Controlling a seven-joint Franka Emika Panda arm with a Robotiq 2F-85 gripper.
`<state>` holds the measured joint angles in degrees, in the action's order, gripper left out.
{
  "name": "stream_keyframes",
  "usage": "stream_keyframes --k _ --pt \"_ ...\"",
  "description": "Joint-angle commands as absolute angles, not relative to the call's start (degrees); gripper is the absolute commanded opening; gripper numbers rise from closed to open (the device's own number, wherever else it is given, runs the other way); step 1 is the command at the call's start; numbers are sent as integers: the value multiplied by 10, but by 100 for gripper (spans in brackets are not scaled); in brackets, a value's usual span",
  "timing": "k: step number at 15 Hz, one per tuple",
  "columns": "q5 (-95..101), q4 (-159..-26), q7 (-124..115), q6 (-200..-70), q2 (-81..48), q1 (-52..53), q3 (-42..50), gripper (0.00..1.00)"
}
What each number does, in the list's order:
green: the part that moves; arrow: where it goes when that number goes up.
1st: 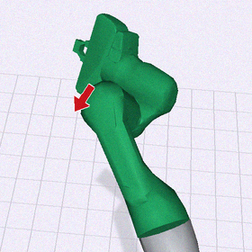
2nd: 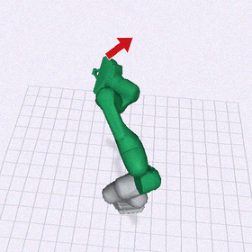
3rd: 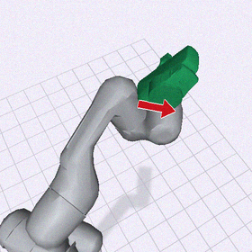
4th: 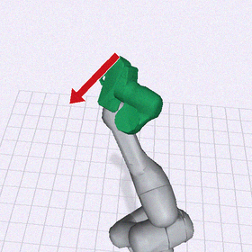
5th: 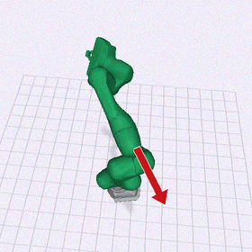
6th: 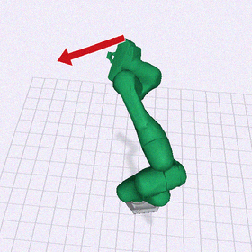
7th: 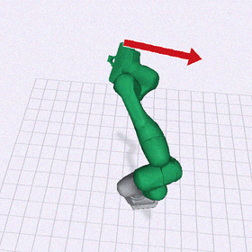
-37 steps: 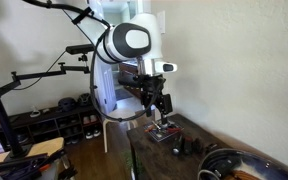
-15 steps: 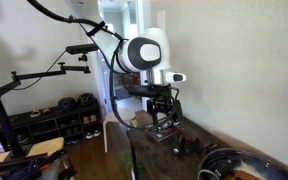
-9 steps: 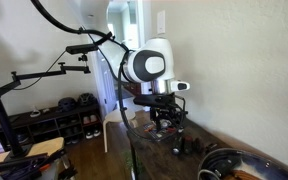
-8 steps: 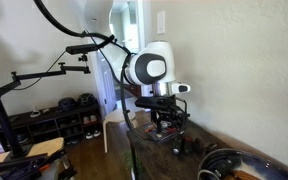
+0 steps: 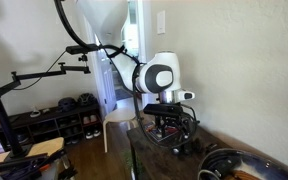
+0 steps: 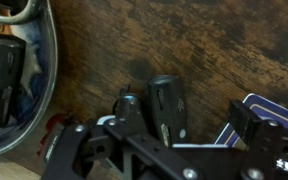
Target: Place the torch on the round tray
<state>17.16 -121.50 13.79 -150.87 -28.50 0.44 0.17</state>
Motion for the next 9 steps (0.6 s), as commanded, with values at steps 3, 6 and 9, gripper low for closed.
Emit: stream_keyframes --k 3,6,9 --pt "162 -1177 174 -1510 -325 -6 -9 100" --pt "157 -1165 178 -1508 -340 -9 -12 100" --pt "155 -1162 178 -1507 -348 -12 -14 80"
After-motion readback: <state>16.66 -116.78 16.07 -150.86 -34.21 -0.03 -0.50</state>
